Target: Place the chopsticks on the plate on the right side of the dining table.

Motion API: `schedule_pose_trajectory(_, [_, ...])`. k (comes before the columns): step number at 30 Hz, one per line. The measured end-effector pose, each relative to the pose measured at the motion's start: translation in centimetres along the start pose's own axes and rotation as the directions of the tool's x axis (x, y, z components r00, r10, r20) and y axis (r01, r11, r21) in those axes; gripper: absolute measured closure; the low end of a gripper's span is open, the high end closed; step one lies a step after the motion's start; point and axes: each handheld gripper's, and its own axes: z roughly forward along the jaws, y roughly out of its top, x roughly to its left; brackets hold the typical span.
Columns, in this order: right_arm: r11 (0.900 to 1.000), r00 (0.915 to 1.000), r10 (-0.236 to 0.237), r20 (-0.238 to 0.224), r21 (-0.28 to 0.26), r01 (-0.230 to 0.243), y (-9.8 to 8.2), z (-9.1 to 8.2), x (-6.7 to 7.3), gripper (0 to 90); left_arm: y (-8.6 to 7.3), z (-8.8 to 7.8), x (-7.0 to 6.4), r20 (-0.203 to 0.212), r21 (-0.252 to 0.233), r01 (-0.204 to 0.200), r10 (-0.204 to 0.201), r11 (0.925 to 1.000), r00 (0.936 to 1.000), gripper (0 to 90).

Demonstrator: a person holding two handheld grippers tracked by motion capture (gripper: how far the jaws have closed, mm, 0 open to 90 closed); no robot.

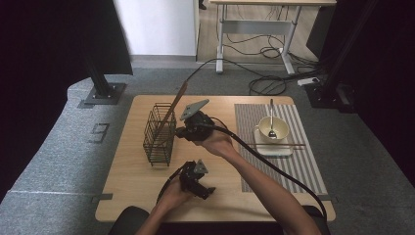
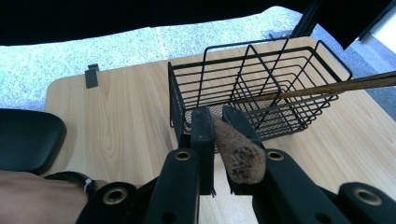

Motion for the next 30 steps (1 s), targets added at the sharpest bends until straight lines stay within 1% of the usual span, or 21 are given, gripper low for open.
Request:
schedule_pose_trajectory(3, [1.000, 0.9998, 0.014, -0.013, -0.011, -0.014, 0.1, -0.7, -0.1, 82.2, 0.0, 0.0, 0.0, 0.000, 0.000, -0.001, 0.001, 1.0000, 1.0000, 0.0])
schedule_pose_trajectory(7, [1.000, 0.9996, 0.021, -0.017, -0.023, -0.022, 0.3, -1.5, -0.3, 82.2, 0.0, 0.0, 0.0, 0.000, -0.001, -0.001, 0.001, 1.0000, 1.0000, 0.0])
schedule_pose_trajectory(16, [0.999, 0.9996, 0.027, -0.010, -0.042, -0.028, 0.7, -3.4, -0.5, 82.2, 0.0, 0.0, -0.1, -0.007, -0.005, 0.009, -0.009, 0.9999, 0.9999, 0.0])
schedule_pose_trajectory(25, [0.996, 0.9987, 0.049, -0.013, -0.075, -0.050, 0.9, -5.5, -0.9, 82.2, 0.0, 0.1, -0.2, -0.008, -0.007, 0.011, -0.011, 0.9999, 0.9999, 0.0])
schedule_pose_trajectory(28, [0.996, 0.9991, 0.043, -0.004, -0.078, -0.043, 0.9, -6.3, -1.0, 82.2, 0.0, 0.1, -0.2, -0.008, -0.007, 0.013, -0.013, 0.9999, 0.9999, 0.0])
schedule_pose_trajectory(30, [0.995, 0.9988, 0.049, -0.001, -0.085, -0.049, 1.0, -6.7, -1.1, 82.2, 0.0, 0.1, -0.2, -0.008, -0.007, 0.012, -0.012, 0.9999, 0.9999, 0.0])
